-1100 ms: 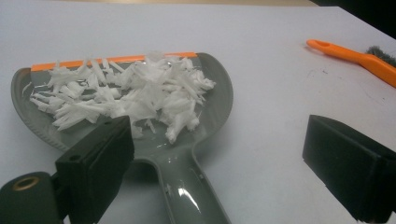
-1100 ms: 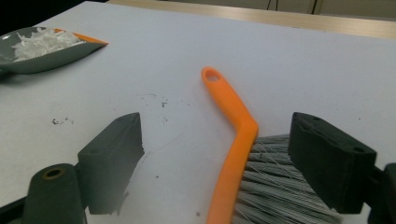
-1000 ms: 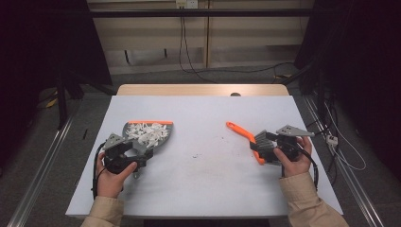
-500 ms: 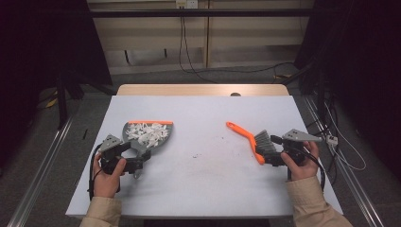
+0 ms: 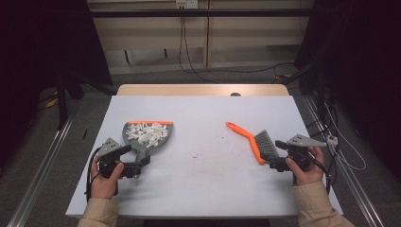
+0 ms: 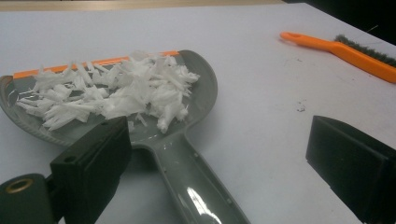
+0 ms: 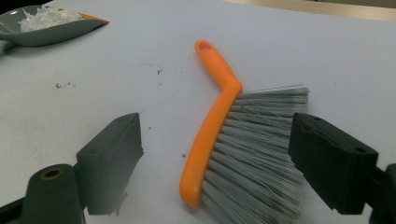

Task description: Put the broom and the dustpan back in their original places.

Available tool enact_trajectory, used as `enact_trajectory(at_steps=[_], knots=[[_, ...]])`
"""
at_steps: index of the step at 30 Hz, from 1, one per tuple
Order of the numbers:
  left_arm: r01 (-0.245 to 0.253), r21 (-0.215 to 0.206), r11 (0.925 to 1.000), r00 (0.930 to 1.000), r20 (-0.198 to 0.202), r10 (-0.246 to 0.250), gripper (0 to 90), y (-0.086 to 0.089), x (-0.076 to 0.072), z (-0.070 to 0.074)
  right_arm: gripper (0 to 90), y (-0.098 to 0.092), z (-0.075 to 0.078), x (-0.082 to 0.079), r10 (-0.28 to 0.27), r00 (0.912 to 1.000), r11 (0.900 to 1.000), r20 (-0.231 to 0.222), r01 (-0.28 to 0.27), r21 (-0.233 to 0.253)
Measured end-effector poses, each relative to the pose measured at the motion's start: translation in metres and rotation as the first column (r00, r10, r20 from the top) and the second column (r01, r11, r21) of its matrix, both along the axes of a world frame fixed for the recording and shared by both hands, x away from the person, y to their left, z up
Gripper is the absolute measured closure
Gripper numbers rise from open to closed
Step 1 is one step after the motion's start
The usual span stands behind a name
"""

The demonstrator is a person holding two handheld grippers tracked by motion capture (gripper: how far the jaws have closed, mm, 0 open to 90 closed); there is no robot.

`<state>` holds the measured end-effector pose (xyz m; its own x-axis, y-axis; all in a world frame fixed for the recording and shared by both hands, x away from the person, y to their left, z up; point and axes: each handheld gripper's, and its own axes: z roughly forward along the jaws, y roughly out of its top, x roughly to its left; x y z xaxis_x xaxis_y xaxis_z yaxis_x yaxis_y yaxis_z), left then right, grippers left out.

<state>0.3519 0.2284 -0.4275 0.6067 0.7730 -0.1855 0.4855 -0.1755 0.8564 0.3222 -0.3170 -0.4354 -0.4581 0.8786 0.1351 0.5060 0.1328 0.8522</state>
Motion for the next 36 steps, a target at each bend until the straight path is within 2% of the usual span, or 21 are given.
enact_trajectory(at_steps=[15,27,32,36], knots=[[0.04,0.009,0.9992,0.9992,0.002,-0.04,6.4,0.006,-0.012,-0.004,17.4,-0.003,-0.005,-0.013,0.014,0.9998,1.0,-0.016,-0.014,-0.023],[0.04,-0.008,0.9992,0.9992,0.008,-0.04,6.4,0.012,-0.021,-0.005,17.2,-0.006,-0.009,-0.018,0.02,0.9995,0.999,-0.026,-0.021,-0.05],[0.045,0.001,0.999,0.999,0.008,-0.045,6.3,0.01,-0.022,-0.006,17.2,-0.007,-0.012,-0.02,0.017,0.9993,0.999,-0.032,-0.019,-0.048],[0.051,0.007,0.9987,0.9987,0.005,-0.051,6.3,0.008,-0.022,-0.008,17.2,-0.004,-0.016,-0.018,0.023,0.9986,0.997,-0.047,-0.026,-0.069]])
